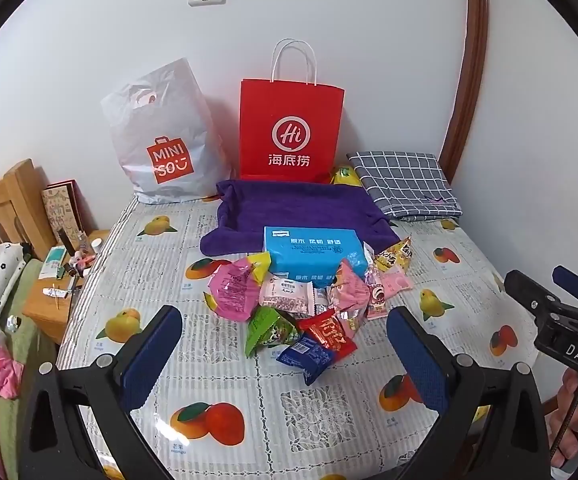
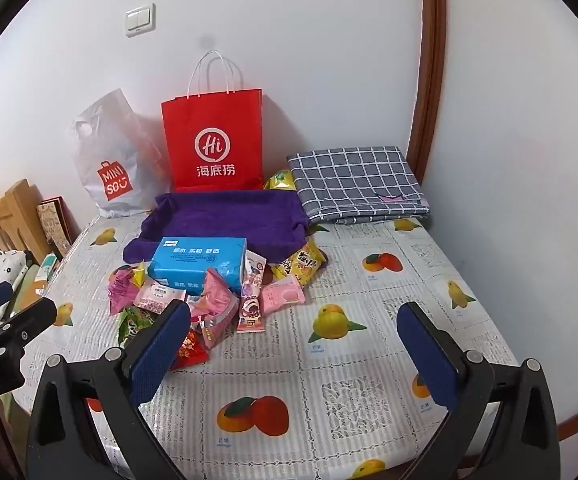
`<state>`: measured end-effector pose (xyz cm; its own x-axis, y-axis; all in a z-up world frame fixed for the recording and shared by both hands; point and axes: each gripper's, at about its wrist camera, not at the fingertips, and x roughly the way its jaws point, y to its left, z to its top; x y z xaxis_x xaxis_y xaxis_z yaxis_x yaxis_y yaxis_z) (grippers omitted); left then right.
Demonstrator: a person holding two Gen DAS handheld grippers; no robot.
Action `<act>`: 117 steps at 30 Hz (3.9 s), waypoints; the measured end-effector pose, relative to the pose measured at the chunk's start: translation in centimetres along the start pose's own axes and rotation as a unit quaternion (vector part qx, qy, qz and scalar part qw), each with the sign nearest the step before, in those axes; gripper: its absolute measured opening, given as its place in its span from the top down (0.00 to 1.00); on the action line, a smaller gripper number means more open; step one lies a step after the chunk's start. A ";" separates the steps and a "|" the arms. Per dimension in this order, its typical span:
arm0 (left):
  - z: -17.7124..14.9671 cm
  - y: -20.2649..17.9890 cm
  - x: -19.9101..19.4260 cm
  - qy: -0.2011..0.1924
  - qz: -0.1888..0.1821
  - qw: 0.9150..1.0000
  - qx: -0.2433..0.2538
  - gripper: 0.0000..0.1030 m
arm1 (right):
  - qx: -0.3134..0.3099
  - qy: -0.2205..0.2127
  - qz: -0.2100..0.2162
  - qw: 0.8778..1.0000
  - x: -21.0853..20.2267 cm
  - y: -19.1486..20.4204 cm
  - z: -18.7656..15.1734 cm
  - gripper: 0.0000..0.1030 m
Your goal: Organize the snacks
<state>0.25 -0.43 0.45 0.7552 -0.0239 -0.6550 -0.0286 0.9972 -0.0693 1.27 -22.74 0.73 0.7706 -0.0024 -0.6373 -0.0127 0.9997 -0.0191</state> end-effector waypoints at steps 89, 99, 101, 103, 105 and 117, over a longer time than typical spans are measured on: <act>-0.5 -0.6 -0.9 -0.013 -0.013 1.000 0.001 0.00 | 0.018 -0.010 0.020 1.000 -0.9 0.7 -0.4 0.01; -0.4 -0.6 -0.8 -0.011 -0.015 1.000 0.000 0.00 | 0.015 -0.012 0.020 1.000 -1.0 0.9 -0.6 0.01; -0.4 -0.6 -0.7 -0.011 -0.015 1.000 0.001 0.00 | 0.015 -0.012 0.020 1.000 -0.9 0.9 -0.7 0.01; -0.4 -0.6 -0.6 -0.011 -0.013 1.000 0.000 0.00 | 0.013 -0.013 0.019 1.000 -0.9 0.9 -0.7 0.01; -0.4 -0.5 -0.5 -0.010 -0.016 1.000 -0.001 0.00 | 0.013 -0.014 0.020 1.000 -0.9 0.8 -0.8 0.01; 0.7 -0.8 0.4 -0.011 -0.026 1.000 0.002 0.00 | 0.003 -0.011 0.012 1.000 0.4 1.2 -0.2 0.01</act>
<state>1.04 -1.18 0.72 0.7697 -0.0740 -0.6341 0.0138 0.9949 -0.0995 1.46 -21.50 0.28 0.7834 0.0221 -0.6211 -0.0270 0.9996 0.0014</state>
